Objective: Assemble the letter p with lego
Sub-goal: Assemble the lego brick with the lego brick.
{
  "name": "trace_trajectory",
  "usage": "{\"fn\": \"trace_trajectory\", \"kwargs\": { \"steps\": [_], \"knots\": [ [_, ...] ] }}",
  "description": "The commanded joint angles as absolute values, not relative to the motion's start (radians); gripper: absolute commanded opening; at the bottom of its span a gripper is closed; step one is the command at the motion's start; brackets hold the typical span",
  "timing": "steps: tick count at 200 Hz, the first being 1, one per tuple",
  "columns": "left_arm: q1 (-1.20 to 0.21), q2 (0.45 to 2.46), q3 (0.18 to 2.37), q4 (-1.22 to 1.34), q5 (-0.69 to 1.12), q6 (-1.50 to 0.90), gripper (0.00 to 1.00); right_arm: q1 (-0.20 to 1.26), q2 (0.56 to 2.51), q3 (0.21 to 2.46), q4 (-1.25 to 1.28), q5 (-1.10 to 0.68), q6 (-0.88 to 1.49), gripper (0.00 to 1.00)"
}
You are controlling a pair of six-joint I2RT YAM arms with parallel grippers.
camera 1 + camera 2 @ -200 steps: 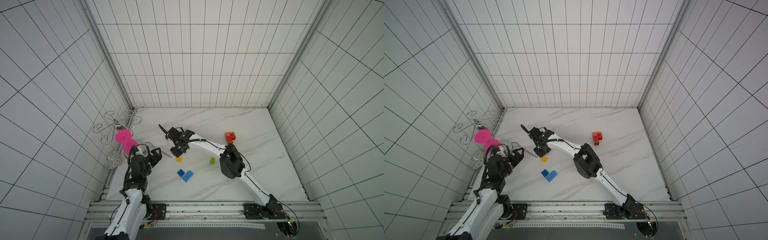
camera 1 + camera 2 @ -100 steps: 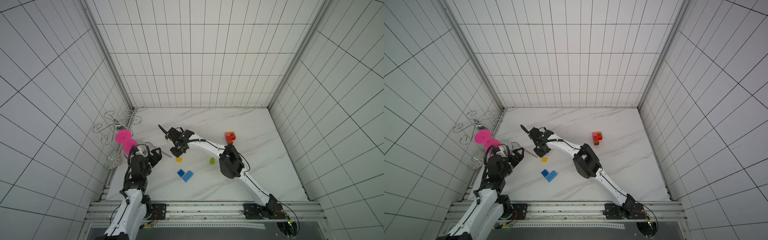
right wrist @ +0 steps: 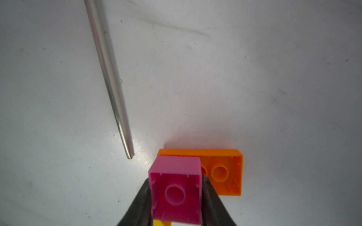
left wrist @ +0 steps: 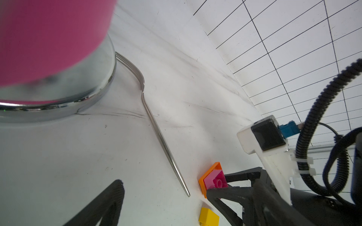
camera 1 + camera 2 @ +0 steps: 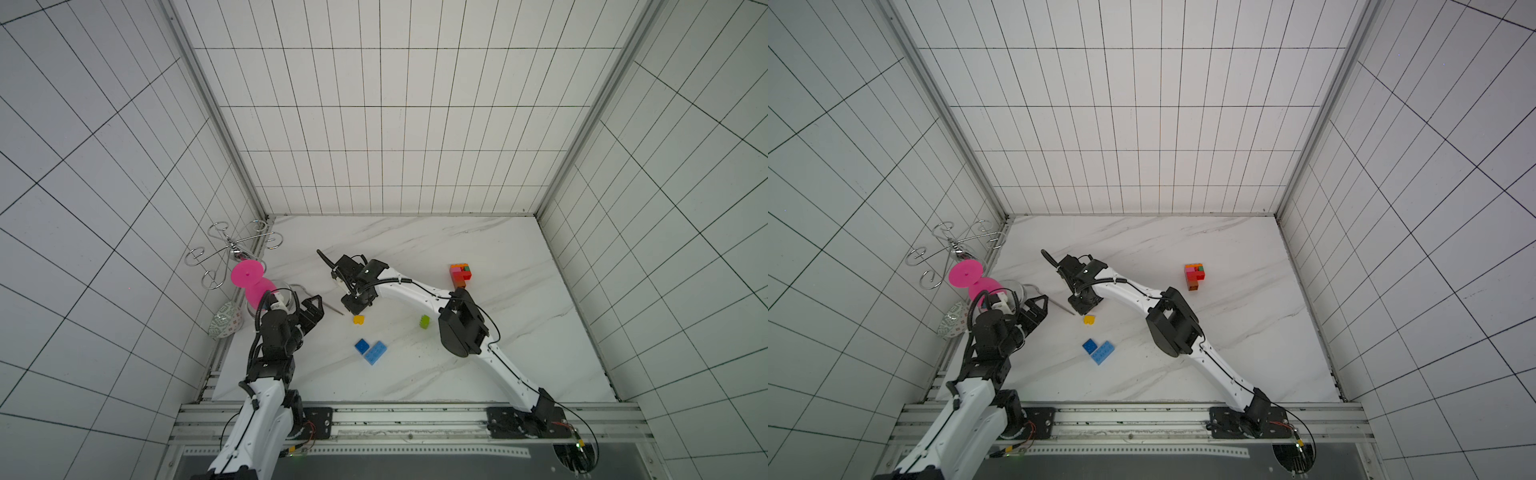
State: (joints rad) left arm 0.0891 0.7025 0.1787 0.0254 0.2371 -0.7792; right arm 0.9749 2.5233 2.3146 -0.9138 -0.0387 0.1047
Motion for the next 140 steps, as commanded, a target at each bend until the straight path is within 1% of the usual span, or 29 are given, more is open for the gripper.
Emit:
{"fn": "trace_trajectory", "kwargs": {
  "steps": [1, 93, 140],
  "knots": [
    [0.095, 0.69, 0.169, 0.041, 0.239, -0.79, 0.97, 0.971, 2.511, 2.359, -0.948, -0.038, 0.092, 0.38],
    [0.095, 0.684, 0.169, 0.04, 0.241, -0.788, 0.97, 0.973, 2.483, 2.363, -0.946, -0.063, 0.096, 0.51],
    [0.095, 0.681, 0.169, 0.039, 0.241, -0.788, 0.97, 0.977, 2.46, 2.359, -0.941, -0.044, 0.097, 0.54]
  ]
}}
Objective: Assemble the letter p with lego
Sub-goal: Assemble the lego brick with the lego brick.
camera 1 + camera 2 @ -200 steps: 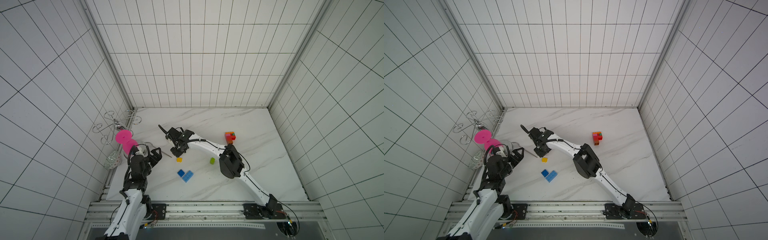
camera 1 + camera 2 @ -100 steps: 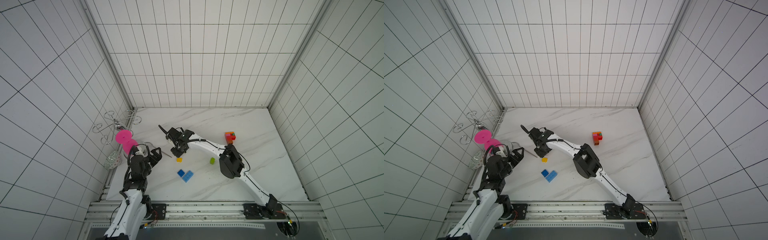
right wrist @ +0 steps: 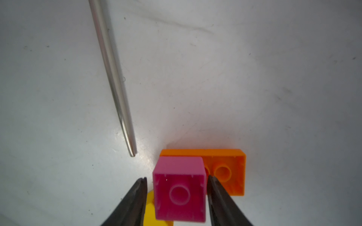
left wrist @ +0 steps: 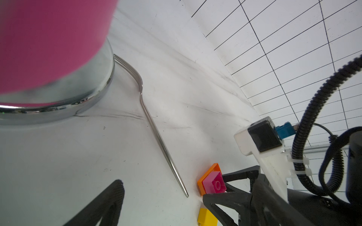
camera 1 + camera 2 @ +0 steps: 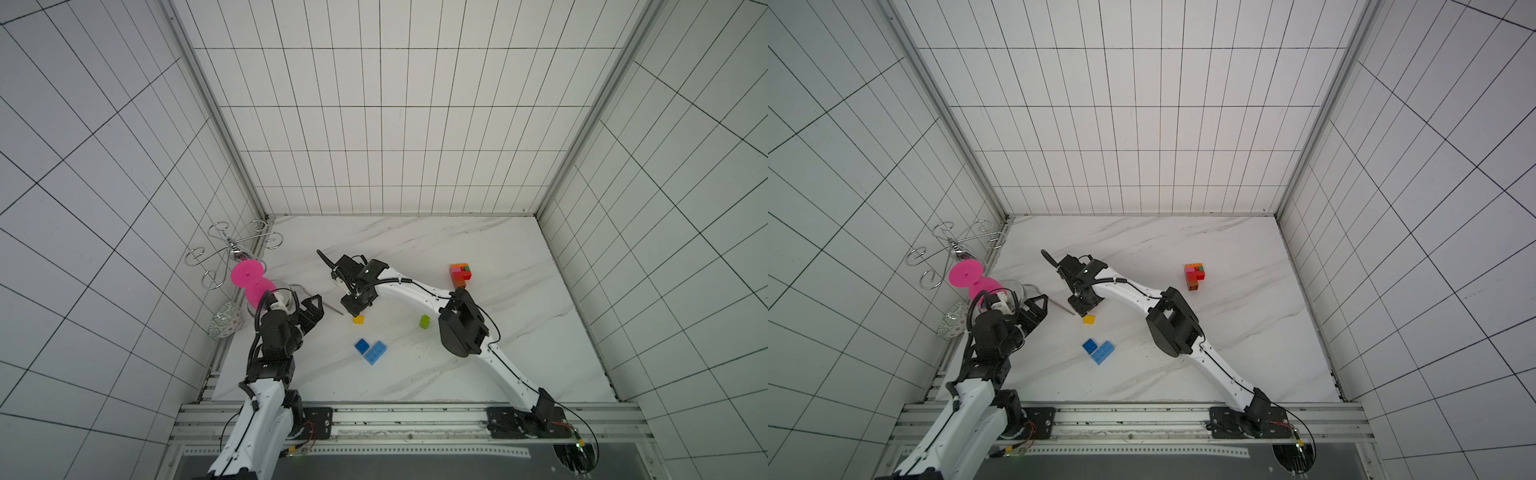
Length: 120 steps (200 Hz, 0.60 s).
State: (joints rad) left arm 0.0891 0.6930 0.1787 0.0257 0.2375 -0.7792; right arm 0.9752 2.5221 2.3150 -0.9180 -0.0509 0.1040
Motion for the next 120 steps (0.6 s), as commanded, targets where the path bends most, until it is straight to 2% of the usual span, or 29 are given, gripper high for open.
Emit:
{"fn": "trace_trajectory", "kwargs": {
  "steps": [1, 120],
  "knots": [
    [0.095, 0.682, 0.169, 0.04, 0.24, -0.787, 0.97, 0.977, 2.459, 2.359, -0.941, -0.044, 0.097, 0.54],
    [0.094, 0.667, 0.169, 0.034, 0.24, -0.787, 0.98, 0.984, 2.478, 2.35, -0.908, -0.034, 0.089, 0.54]
  ]
}}
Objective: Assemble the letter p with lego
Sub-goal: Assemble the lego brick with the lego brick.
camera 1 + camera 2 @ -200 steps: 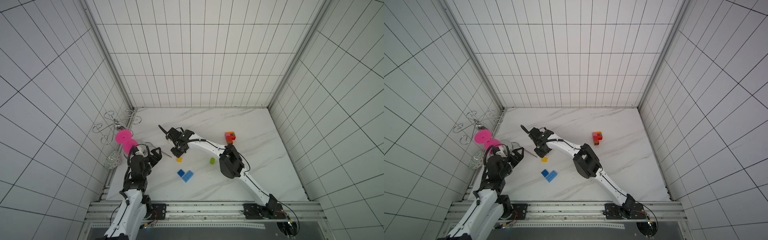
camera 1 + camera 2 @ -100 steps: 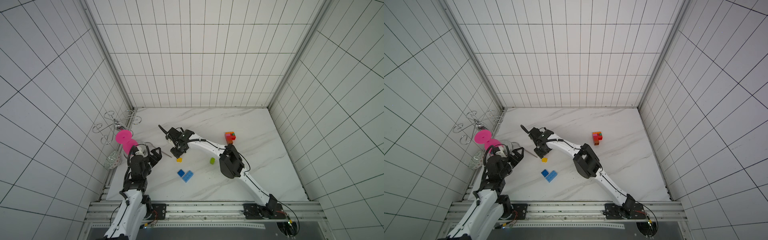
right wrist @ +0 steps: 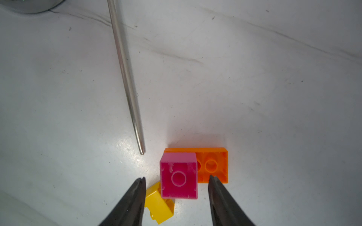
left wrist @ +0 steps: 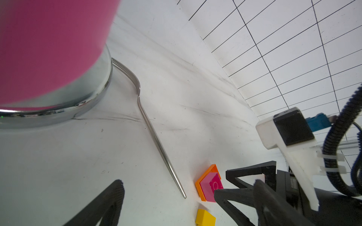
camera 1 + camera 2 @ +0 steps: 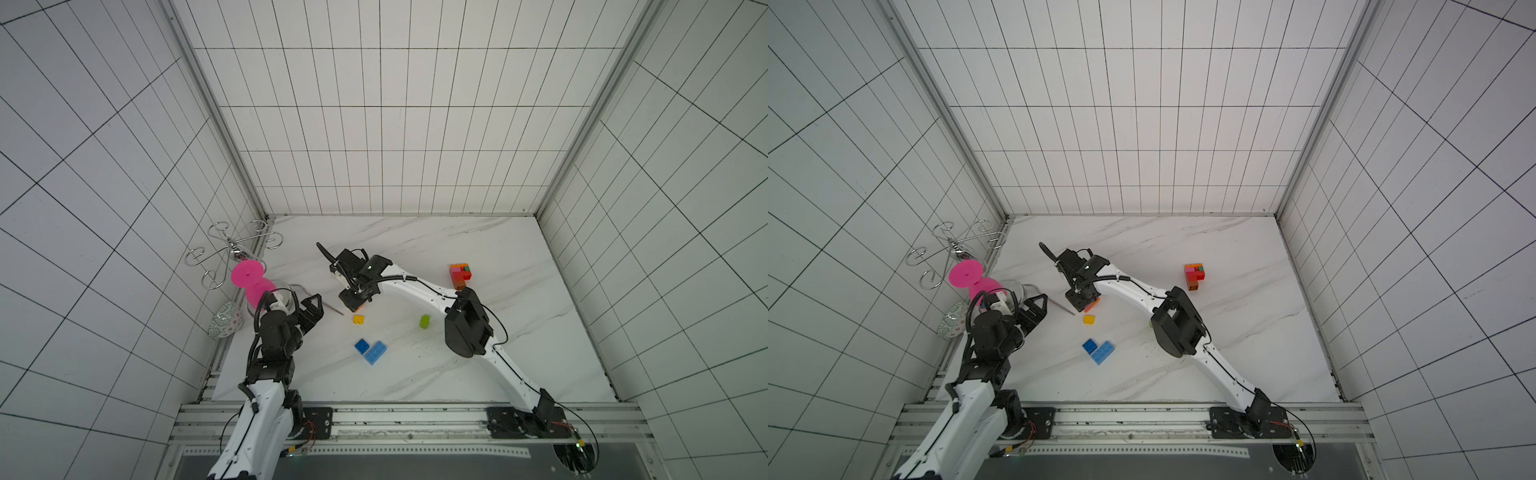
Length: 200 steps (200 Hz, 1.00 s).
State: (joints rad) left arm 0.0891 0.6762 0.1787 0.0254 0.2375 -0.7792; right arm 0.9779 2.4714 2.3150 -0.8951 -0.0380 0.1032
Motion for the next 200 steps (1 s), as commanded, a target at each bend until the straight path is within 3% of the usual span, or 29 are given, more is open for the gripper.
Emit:
{"fn": "trace_trajectory", "kwargs": {
  "steps": [1, 146, 200],
  "knots": [
    [0.095, 0.667, 0.169, 0.034, 0.24, -0.788, 0.98, 0.985, 2.478, 2.35, -0.909, -0.034, 0.089, 0.54],
    [0.095, 0.665, 0.169, 0.034, 0.244, -0.79, 0.97, 0.983, 2.551, 2.391, -0.937, -0.037, 0.091, 0.49],
    [0.095, 0.664, 0.169, 0.033, 0.245, -0.789, 0.97, 0.982, 2.555, 2.385, -0.94, -0.037, 0.089, 0.34]
  ]
}}
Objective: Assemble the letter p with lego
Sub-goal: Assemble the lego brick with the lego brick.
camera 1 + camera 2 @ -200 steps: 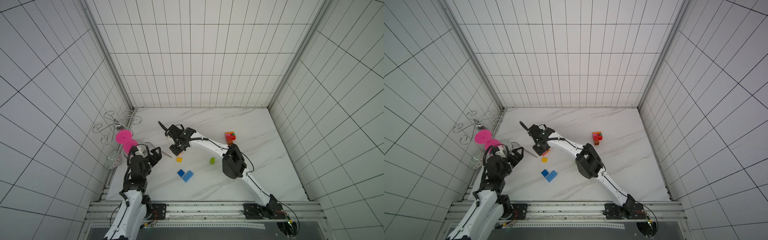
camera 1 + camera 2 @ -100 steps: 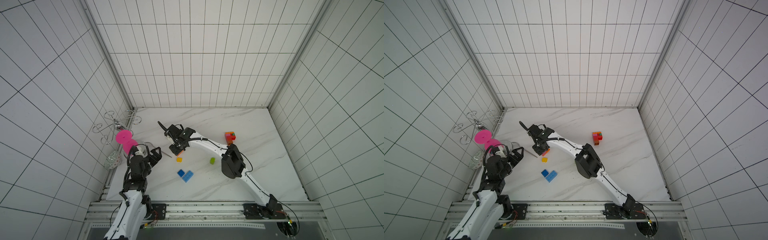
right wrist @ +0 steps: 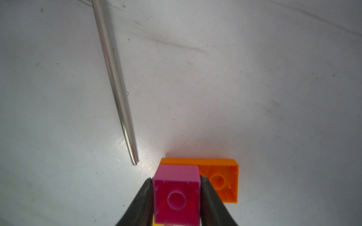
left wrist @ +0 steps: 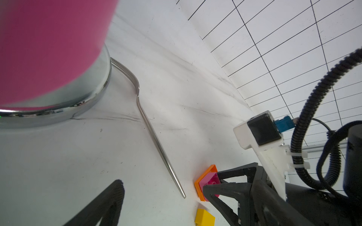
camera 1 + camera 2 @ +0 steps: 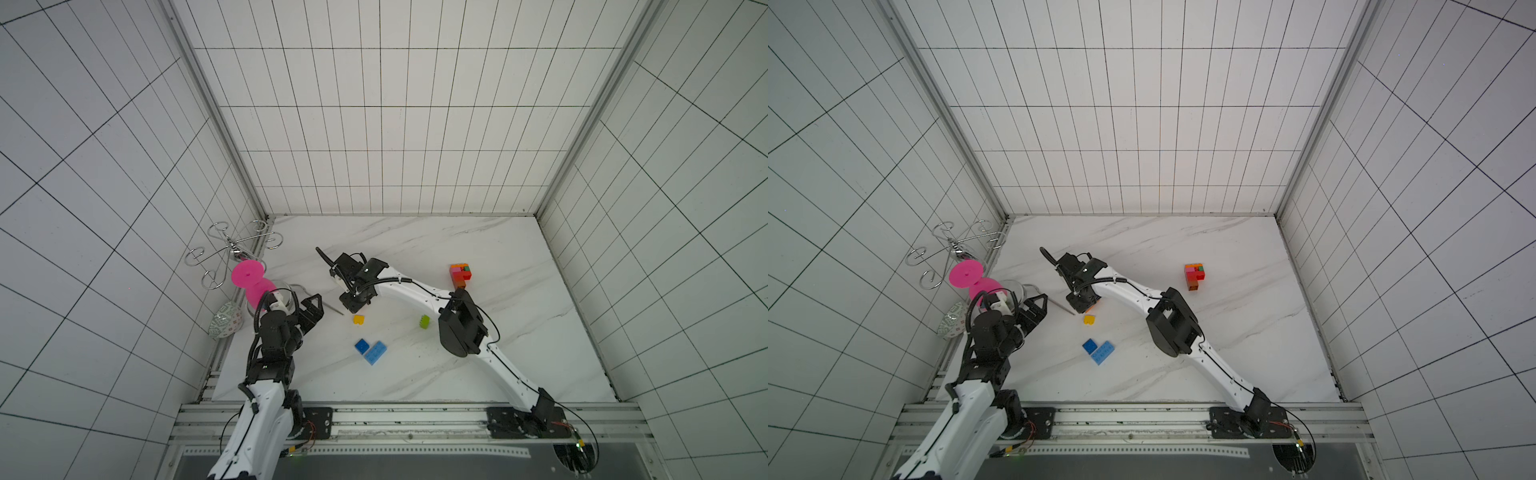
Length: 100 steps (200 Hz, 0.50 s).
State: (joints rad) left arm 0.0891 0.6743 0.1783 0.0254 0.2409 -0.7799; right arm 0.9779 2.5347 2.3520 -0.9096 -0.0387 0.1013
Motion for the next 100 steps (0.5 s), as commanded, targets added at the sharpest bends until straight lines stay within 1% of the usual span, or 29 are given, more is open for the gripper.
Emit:
{"fn": "trace_trajectory", "kwargs": {
  "steps": [1, 28, 46, 100],
  "knots": [
    [0.095, 0.664, 0.169, 0.033, 0.245, -0.79, 0.97, 0.983, 2.556, 2.385, -0.939, -0.037, 0.089, 0.34],
    [0.095, 0.664, 0.169, 0.033, 0.245, -0.79, 0.97, 0.985, 2.558, 2.372, -0.939, -0.035, 0.087, 0.29],
    [0.095, 0.665, 0.169, 0.035, 0.245, -0.79, 0.97, 0.987, 2.56, 2.352, -0.939, -0.033, 0.086, 0.24],
    [0.095, 0.663, 0.17, 0.035, 0.248, -0.789, 0.97, 0.993, 2.589, 2.235, -0.931, 0.003, 0.098, 0.19]
  ]
}}
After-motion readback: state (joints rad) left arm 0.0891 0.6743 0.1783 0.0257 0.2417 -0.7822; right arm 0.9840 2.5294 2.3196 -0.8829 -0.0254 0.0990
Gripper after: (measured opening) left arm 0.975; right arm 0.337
